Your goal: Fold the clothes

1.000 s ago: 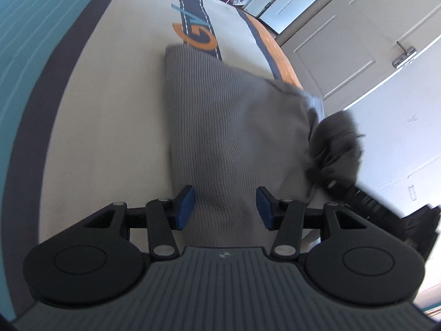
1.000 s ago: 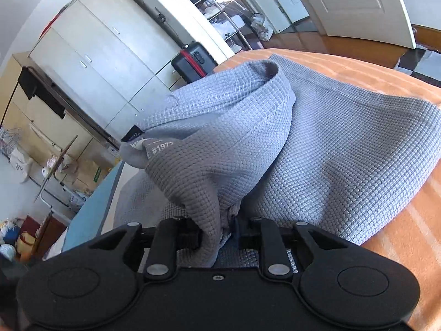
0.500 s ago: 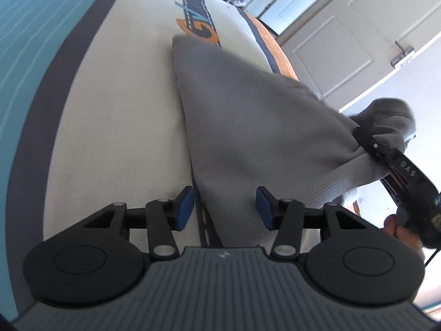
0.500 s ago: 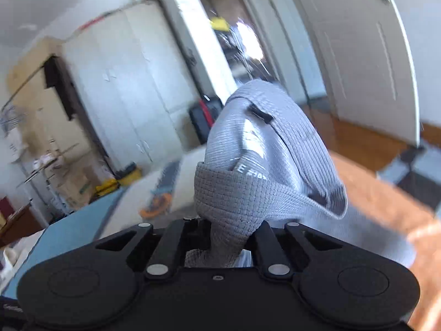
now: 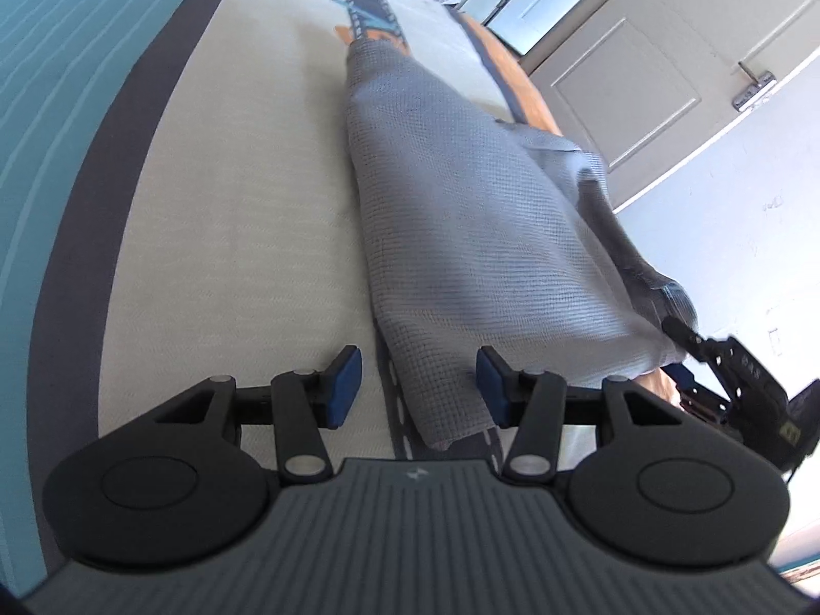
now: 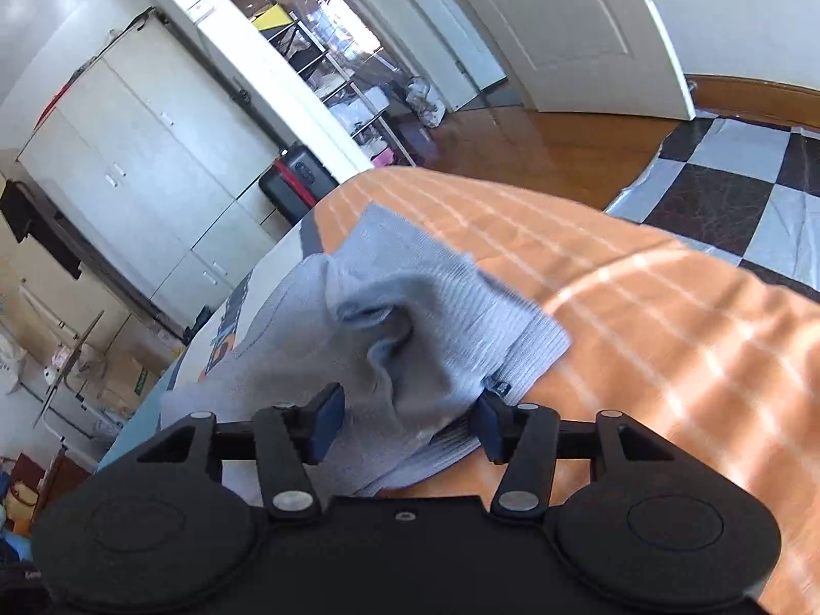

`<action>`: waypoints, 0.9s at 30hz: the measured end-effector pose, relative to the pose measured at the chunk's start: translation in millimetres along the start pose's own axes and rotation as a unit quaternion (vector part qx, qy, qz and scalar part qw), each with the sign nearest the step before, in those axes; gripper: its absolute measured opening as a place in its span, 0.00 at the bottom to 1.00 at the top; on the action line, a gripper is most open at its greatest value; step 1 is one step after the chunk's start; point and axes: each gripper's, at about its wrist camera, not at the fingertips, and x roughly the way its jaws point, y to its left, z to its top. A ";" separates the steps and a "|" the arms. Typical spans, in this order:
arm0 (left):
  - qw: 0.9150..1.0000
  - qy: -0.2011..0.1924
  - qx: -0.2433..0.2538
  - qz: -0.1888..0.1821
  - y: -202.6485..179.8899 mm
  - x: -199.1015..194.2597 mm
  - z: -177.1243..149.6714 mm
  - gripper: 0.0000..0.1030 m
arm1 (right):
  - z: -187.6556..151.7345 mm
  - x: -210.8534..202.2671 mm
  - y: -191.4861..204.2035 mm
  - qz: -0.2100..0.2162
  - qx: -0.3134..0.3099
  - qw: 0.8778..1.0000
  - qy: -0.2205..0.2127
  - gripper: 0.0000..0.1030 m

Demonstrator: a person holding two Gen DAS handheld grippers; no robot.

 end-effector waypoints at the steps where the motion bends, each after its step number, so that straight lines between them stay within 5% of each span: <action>1: 1.000 -0.002 0.002 -0.003 -1.1 0.2 -0.2 0.47 | 1.3 1.2 -7.4 0.001 0.012 1.000 -0.005 0.58; 6: 1.000 -0.001 0.002 0.002 -0.7 1.5 -0.5 0.48 | 20.9 22.8 -27.6 0.007 0.032 0.999 -0.002 0.58; 8: 1.000 -0.001 0.002 0.004 -0.6 2.0 -0.6 0.48 | 31.3 30.1 -23.4 0.005 0.010 1.000 0.008 0.13; 11: 1.000 0.002 0.003 0.009 -0.5 3.3 -0.5 0.49 | 38.9 14.9 -6.4 -0.002 -0.079 0.997 -0.023 0.10; 13: 1.000 0.016 0.009 0.020 -1.2 7.7 1.7 0.49 | 37.4 18.3 -10.7 -0.029 -0.102 0.994 0.005 0.13; 14: 0.999 0.023 0.013 0.025 -1.5 9.8 2.8 0.49 | 37.9 23.7 -18.6 -0.036 -0.096 0.994 0.025 0.23; 16: 0.999 0.037 0.018 0.035 -1.9 13.7 5.6 0.49 | 43.7 20.3 -23.6 -0.043 -0.098 0.994 0.026 0.27; 18: 0.998 0.047 0.014 0.037 -0.9 14.8 11.8 0.49 | 49.5 16.9 -28.7 -0.051 -0.099 0.993 0.028 0.47; 20: 0.998 0.047 0.006 0.041 0.5 14.3 17.9 0.49 | 55.6 12.9 -32.3 -0.056 -0.103 0.993 0.028 0.52; 24: 0.999 0.025 0.009 0.043 -1.8 11.3 28.6 0.50 | 76.7 -1.4 -6.6 -0.010 -0.142 0.990 0.010 0.52; 27: 0.999 0.007 0.002 0.033 -0.9 11.2 38.0 0.50 | 91.6 14.6 18.7 0.057 -0.155 0.985 0.042 0.55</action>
